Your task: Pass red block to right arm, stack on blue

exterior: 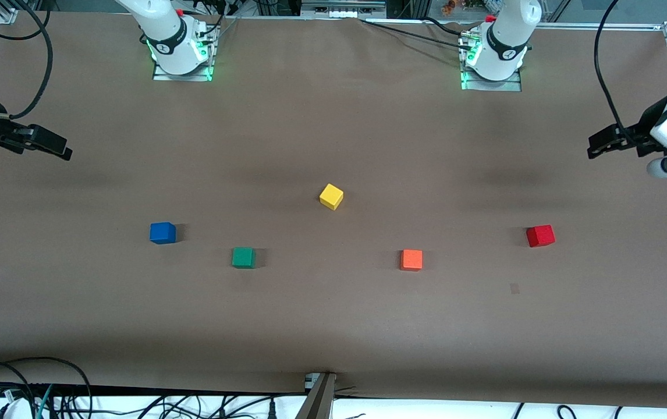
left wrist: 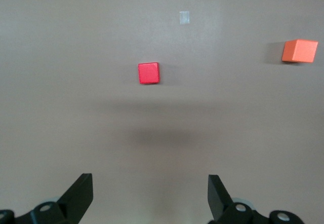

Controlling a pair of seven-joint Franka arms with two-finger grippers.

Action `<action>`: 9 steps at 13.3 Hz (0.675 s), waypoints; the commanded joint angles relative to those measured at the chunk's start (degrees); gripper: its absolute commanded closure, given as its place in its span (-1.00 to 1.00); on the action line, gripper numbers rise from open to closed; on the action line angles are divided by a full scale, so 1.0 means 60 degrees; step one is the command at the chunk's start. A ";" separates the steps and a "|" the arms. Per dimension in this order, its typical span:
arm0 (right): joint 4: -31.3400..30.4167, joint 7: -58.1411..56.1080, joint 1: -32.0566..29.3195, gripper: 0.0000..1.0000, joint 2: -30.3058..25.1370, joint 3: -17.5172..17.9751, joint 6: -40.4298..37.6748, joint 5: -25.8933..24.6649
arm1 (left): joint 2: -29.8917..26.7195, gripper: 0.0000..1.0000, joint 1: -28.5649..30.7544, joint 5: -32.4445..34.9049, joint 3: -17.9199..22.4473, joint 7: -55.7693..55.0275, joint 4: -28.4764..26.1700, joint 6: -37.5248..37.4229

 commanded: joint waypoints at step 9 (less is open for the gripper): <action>0.0204 -0.0008 -0.0096 -1.00 0.0071 0.0063 -0.0110 -0.0072 | 0.2352 -1.00 0.0037 0.0400 0.0074 0.0530 0.0264 0.0339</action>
